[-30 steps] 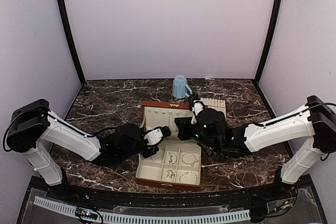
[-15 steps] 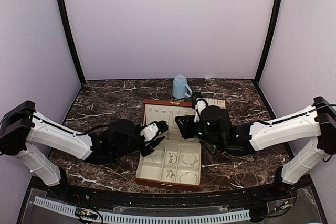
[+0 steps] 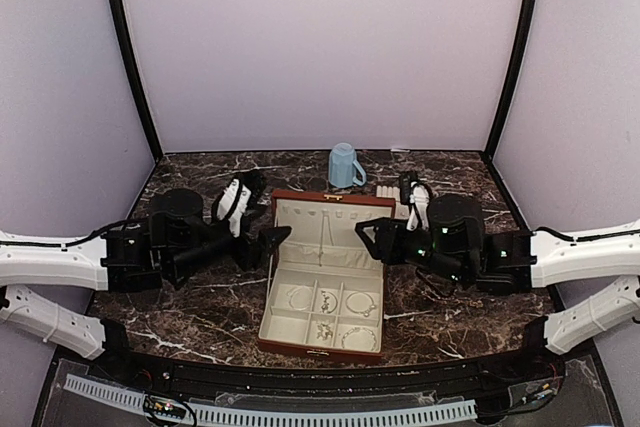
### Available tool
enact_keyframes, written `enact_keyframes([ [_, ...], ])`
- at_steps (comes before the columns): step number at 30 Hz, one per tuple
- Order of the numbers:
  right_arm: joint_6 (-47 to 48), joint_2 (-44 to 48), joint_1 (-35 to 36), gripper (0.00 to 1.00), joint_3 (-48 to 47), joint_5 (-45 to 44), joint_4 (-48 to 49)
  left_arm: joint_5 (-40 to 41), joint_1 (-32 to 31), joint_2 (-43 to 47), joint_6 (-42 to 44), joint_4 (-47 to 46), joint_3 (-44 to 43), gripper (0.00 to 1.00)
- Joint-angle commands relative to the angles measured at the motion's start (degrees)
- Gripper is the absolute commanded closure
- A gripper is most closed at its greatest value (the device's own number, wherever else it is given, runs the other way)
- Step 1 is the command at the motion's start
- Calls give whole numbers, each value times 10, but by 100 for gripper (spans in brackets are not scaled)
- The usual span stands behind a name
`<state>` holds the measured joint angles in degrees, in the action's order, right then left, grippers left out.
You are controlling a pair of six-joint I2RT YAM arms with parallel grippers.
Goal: Organize the mixed jewelry
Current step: Move the jewelry box to the center of the board.
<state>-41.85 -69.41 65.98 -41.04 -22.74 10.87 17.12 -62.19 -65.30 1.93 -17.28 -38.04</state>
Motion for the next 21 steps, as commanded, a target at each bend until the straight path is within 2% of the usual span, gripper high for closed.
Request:
enact_keyframes([
  [1,-86,24,2,49,19,-11,-148,10,51,50,-134,178,-55,31],
  [5,-162,0,-1,42,26,6,-230,-56,144,77,-182,240,-76,25],
  [12,-219,-84,0,41,17,48,-254,-155,280,80,-183,280,-105,23],
  [16,-223,-112,0,44,4,54,-258,-183,329,86,-178,281,-108,23],
  [21,-224,-137,0,56,-13,57,-268,-192,358,92,-169,276,-100,23],
])
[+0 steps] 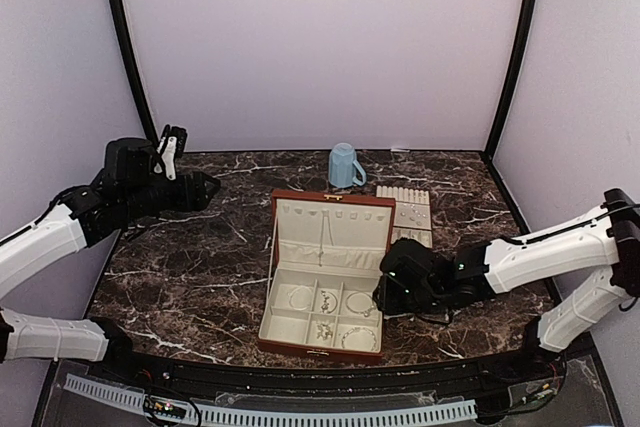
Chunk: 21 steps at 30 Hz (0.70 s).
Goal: Organize the mixed jewelry
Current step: Move the jewelry box to the center of the board.
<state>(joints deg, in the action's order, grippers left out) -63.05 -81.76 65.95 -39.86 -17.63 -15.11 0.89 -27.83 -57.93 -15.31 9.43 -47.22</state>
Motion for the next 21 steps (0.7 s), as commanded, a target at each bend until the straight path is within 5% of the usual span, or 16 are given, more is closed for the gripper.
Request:
enact_keyframes([
  [1,-12,-18,1,58,-28,6,-7,-26,17,20,6,8,-6,23],
  [6,-22,-37,0,73,-48,-4,-23,-16,35,28,6,2,5,23],
  [21,-62,-113,-8,96,-170,-97,-129,27,68,61,16,-26,39,21],
])
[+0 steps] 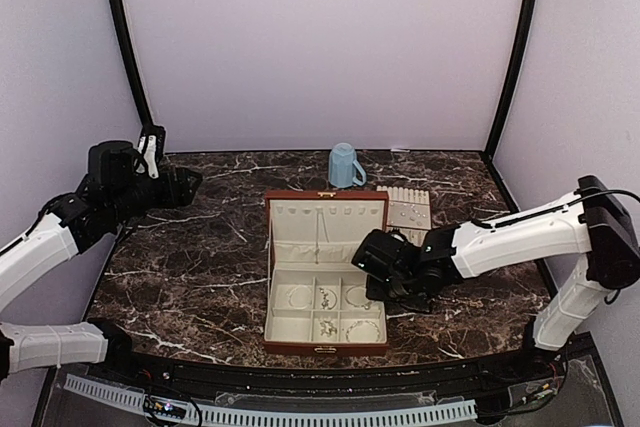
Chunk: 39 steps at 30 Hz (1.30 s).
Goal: Organize the mixed jewelry
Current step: Move the jewelry box to the center of the board.
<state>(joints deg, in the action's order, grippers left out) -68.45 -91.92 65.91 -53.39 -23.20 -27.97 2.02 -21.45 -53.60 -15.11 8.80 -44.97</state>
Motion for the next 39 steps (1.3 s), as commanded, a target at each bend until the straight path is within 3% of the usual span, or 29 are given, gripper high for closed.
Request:
enact_keyframes([
  [1,-3,-16,-12,97,-43,-44,2,18,4,20,14,-21,20,21],
  [20,186,-169,-103,100,-222,-46,51,36,5,46,26,-33,42,21],
  [31,241,-238,-153,100,-291,-10,93,43,6,50,37,-35,45,20],
  [34,247,-242,-160,92,-295,5,106,46,6,47,42,-35,45,20],
  [39,267,-225,-162,60,-282,22,131,53,6,43,50,-35,45,20],
])
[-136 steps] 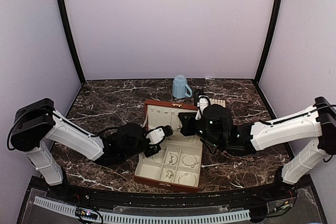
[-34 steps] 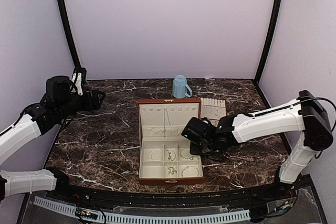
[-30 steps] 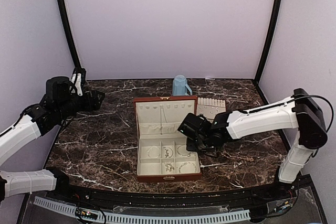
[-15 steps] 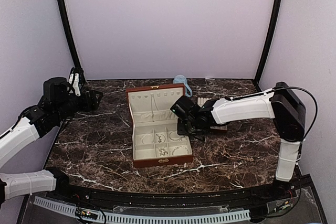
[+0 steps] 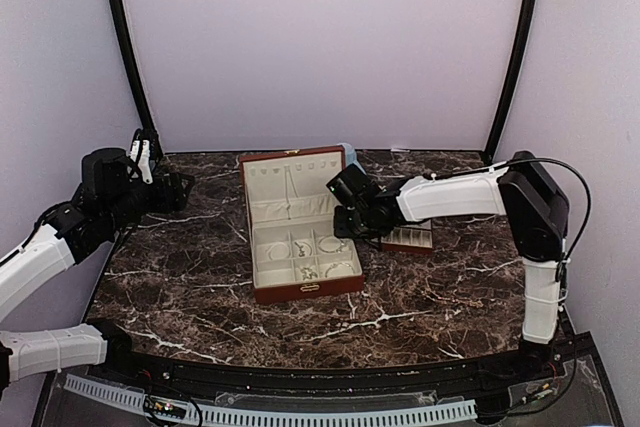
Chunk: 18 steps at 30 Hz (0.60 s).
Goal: Organize the mixed jewelry
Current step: Move the jewelry box to the center of the board.
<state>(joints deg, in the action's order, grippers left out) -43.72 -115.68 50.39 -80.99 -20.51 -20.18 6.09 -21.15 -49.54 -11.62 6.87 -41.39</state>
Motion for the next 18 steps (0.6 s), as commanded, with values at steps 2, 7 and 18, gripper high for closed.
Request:
enact_keyframes([
  [2,28,25,-8,53,11,12,68,15,4,2,18,-17,9,20],
  [7,48,70,-8,45,51,61,104,15,3,1,24,-21,13,20],
  [18,82,292,-9,34,248,215,174,24,3,2,38,-18,15,18],
])
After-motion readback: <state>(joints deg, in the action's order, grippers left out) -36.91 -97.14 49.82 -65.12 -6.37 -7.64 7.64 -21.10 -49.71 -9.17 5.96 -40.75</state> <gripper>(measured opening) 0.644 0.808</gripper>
